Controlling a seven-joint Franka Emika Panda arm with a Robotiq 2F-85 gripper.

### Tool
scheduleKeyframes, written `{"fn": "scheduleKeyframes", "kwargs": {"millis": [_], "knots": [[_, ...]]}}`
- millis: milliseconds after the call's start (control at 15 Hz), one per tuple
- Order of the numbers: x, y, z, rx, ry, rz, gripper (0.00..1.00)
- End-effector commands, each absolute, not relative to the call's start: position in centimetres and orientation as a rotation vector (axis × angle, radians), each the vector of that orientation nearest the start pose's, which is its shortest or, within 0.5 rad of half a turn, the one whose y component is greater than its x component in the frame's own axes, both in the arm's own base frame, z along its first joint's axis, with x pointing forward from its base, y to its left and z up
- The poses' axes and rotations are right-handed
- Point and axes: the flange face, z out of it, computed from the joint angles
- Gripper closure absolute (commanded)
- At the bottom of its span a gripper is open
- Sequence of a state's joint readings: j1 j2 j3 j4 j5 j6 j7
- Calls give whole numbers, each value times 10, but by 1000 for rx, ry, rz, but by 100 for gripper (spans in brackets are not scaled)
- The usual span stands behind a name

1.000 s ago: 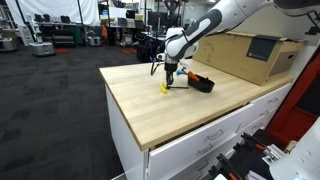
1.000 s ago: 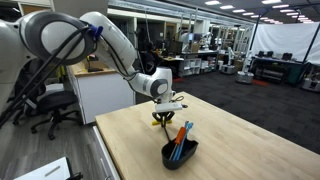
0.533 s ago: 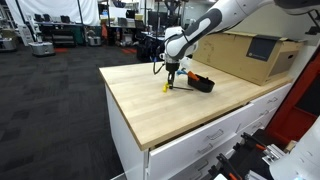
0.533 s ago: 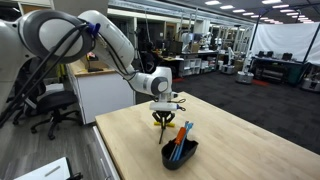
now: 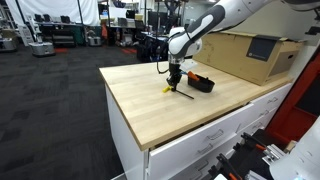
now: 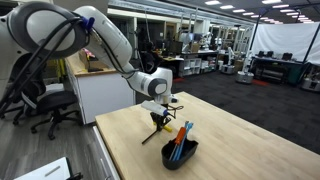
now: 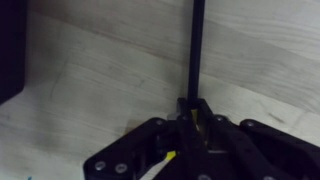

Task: Move the black object with the yellow handle forward

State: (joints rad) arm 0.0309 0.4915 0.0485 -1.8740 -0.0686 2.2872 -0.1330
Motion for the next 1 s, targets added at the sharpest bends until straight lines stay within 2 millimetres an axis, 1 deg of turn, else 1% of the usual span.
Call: {"fn": "scheduleKeyframes", "kwargs": {"millis": [0, 400, 467, 533, 600, 667, 800, 933], "knots": [[586, 35, 241, -3154, -78, 117, 97], [537, 35, 244, -3135, 458, 76, 97], [532, 37, 245, -3136, 487, 65, 63], [528, 40, 247, -3137, 522, 54, 62], [525, 44, 249, -3141, 530, 37, 58], [524, 49, 253, -3155, 505, 12, 49], [525, 60, 264, -3195, 444, -18, 36], [528, 71, 281, -3249, 375, -75, 22]]}}
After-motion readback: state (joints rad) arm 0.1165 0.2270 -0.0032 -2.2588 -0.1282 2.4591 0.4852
